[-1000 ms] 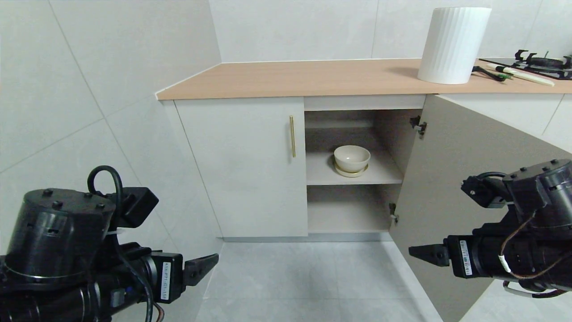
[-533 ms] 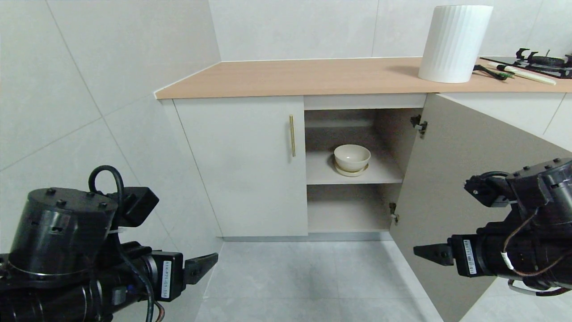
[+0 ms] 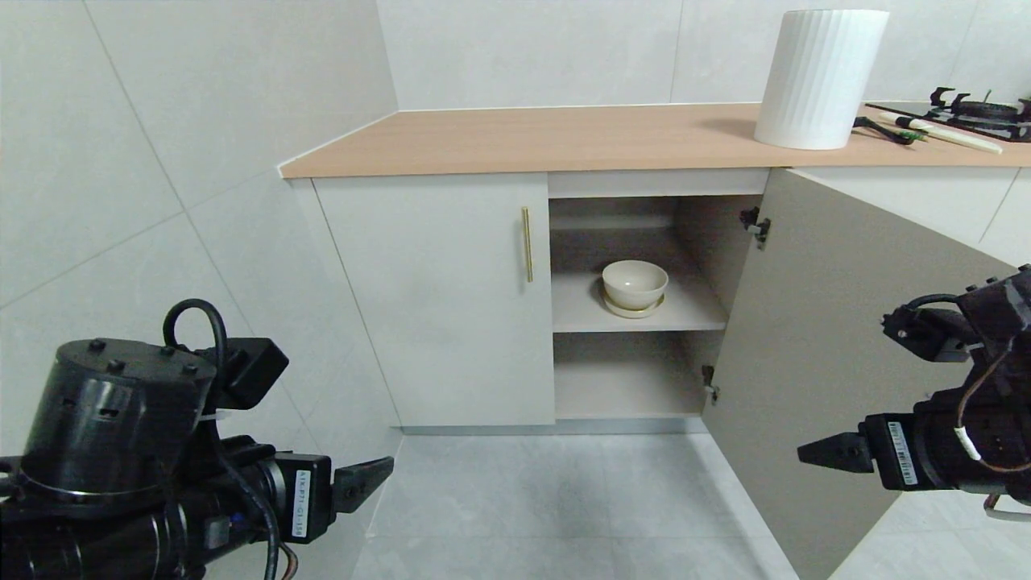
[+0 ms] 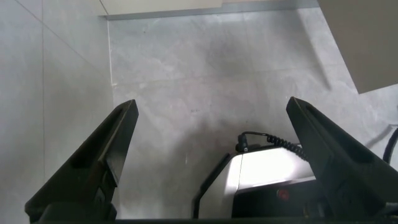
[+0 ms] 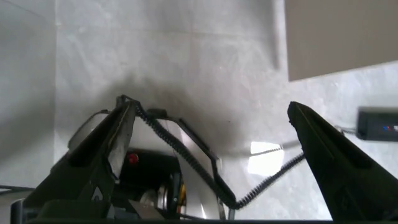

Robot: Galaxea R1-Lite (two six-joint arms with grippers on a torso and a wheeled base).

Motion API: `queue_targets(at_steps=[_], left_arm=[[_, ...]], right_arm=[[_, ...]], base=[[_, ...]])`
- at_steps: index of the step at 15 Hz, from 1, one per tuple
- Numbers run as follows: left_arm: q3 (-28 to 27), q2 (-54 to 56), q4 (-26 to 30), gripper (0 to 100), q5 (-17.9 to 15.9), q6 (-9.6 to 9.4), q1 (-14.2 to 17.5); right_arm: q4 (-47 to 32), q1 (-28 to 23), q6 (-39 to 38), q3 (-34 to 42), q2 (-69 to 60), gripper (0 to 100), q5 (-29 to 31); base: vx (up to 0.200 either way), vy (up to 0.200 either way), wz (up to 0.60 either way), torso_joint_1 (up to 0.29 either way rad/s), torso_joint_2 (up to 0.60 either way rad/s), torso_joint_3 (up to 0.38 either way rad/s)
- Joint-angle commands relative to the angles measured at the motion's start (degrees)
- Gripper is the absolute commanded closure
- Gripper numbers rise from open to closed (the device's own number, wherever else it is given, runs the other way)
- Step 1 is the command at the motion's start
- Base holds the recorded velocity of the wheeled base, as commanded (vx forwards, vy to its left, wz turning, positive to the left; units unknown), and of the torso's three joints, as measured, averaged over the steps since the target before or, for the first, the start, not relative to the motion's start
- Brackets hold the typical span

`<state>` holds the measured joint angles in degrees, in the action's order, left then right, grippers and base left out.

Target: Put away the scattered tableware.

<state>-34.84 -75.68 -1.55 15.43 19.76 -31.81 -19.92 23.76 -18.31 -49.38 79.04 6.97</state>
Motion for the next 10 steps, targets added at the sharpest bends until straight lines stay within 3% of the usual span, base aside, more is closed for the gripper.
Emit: queue_targets(at_steps=[1,10], left_arm=[[0.0,-0.3,0.0,0,0.0,0.01,0.0],[0.0,-0.3,0.0,0,0.1,0.01,0.0]], right_arm=[[-1.1,-0.2,0.1,-0.8,-0.4,0,0.1],[-11.6,-1.0,3.6,-2.9,-3.2,0,1.3]], base=[[0.000,0.000,0.00,0.000,0.00,0.000],[0.000,-0.200,0.00,0.005,0.00,0.003]])
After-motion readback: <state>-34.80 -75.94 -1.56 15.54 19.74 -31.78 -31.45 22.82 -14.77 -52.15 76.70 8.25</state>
